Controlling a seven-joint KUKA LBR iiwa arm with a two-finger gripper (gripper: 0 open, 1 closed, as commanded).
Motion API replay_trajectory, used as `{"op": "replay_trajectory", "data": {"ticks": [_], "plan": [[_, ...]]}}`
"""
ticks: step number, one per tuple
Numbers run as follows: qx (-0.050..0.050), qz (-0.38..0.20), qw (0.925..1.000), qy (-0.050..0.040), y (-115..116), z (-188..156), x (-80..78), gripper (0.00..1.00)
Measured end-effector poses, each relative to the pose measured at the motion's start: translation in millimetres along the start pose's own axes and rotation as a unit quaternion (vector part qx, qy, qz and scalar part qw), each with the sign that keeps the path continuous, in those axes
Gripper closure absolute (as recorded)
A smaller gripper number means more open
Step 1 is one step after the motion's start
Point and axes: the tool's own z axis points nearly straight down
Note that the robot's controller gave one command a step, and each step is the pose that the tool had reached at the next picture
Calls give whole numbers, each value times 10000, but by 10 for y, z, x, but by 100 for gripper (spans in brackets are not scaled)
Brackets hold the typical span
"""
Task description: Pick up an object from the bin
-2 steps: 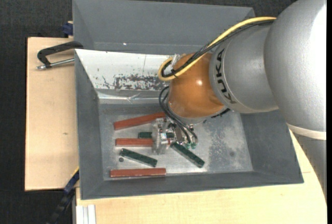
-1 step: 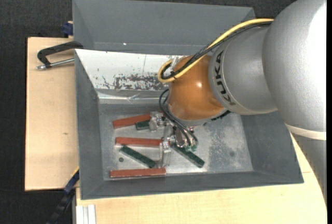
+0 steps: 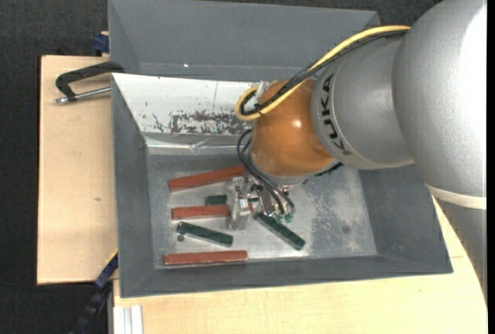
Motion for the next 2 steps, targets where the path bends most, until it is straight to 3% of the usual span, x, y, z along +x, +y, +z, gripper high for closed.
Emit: {"op": "replay_trajectory", "data": {"ticks": [1, 2], "plan": [[6, -5, 10000, 60, -2, 34, 37, 0], [7, -4, 10000, 64, -3, 39, 40, 100]]}}
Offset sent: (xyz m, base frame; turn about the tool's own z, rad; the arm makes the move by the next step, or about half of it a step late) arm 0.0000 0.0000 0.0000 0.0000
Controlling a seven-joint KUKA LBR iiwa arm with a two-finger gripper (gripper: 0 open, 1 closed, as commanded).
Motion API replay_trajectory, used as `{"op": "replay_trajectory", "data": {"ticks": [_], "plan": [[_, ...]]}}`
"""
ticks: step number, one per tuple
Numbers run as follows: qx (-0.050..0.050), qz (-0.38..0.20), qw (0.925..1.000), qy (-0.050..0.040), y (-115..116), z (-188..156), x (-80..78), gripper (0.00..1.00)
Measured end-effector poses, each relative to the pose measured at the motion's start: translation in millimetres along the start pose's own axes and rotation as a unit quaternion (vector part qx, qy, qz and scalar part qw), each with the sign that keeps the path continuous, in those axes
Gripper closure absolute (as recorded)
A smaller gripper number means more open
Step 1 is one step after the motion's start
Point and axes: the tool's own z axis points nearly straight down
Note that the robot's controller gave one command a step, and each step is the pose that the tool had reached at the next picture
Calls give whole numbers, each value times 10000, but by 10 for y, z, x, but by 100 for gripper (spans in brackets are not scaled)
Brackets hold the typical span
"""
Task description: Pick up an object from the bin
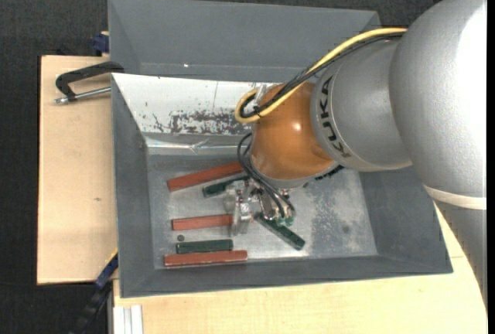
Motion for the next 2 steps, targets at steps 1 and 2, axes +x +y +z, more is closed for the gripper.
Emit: {"op": "replay_trajectory", "data": {"ticks": [1, 2], "plan": [[0, 0, 10000, 1, 0, 1, 1, 100], [0, 36, 10000, -10, 349, -1349, -126, 100]]}}
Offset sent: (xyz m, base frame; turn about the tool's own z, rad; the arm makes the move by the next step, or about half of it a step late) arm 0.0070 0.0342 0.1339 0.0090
